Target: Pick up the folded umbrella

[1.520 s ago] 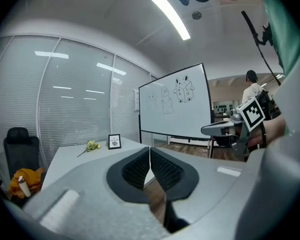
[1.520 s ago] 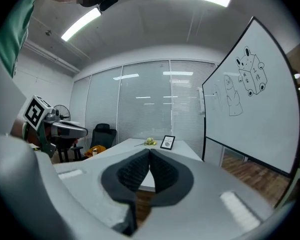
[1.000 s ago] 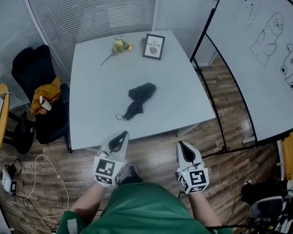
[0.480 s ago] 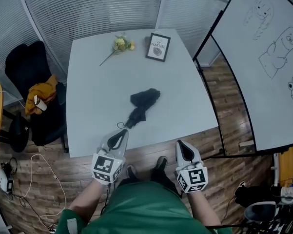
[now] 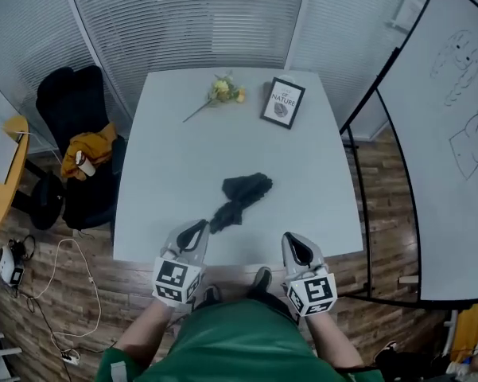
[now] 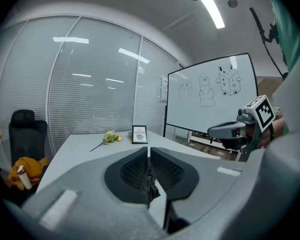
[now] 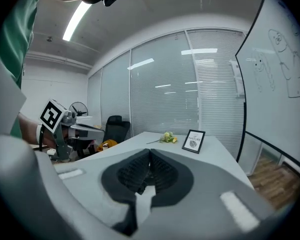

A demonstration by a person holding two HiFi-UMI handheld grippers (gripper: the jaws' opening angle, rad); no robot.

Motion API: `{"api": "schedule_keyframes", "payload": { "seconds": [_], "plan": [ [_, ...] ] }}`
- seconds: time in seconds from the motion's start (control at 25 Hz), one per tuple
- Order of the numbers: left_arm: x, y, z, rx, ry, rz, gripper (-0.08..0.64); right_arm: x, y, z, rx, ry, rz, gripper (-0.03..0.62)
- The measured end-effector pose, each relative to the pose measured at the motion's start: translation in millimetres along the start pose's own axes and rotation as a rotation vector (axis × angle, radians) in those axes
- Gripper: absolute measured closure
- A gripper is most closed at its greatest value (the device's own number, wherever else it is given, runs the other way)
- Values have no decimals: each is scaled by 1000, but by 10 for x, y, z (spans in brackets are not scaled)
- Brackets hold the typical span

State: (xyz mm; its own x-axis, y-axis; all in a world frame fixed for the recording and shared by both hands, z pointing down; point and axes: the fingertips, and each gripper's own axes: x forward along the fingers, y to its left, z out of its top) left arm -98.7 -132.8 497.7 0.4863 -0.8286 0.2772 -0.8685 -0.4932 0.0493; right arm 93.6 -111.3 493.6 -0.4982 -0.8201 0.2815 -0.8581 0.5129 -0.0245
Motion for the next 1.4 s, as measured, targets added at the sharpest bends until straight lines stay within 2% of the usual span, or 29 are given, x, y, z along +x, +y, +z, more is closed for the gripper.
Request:
{"api": "schedule_keyframes", "payload": {
  "seconds": [0.12, 0.28, 0.48, 0.6, 0.68, 0.72, 0.84, 1.08, 1.28, 1.4],
  "plan": [
    [241, -60, -19, 2, 29, 48, 545, 108, -290, 54, -5, -4, 46, 589],
    [580, -129, -55, -34, 65, 98, 545, 192, -672, 59, 4, 0, 97, 589],
    [975, -154, -215, 11, 153, 122, 543, 235, -1001, 80, 54, -22, 164, 589],
    [1183, -136, -352, 38, 209, 127, 540, 230, -1179, 84, 73, -33, 177, 589],
    [1337, -134, -411, 60, 238, 112, 517, 225, -1302, 51, 84, -27, 160, 589],
    [1410, -128, -454, 67, 253, 104, 484, 218, -1353, 21, 93, -20, 146, 589],
    [1614, -100, -647, 64, 300, 77, 443, 166, -1473, -80, 135, 8, 97, 589],
    [2053, -62, -1162, 126, 472, -45, 284, 70, -1553, -122, 174, 35, -5, 588],
    [2236, -63, -1610, 179, 621, -134, 244, 26, -1508, -142, 201, 39, -73, 588],
    [2333, -36, -1781, 175, 676, -174, 222, 1, -1454, -128, 210, 36, -103, 588]
  ]
}}
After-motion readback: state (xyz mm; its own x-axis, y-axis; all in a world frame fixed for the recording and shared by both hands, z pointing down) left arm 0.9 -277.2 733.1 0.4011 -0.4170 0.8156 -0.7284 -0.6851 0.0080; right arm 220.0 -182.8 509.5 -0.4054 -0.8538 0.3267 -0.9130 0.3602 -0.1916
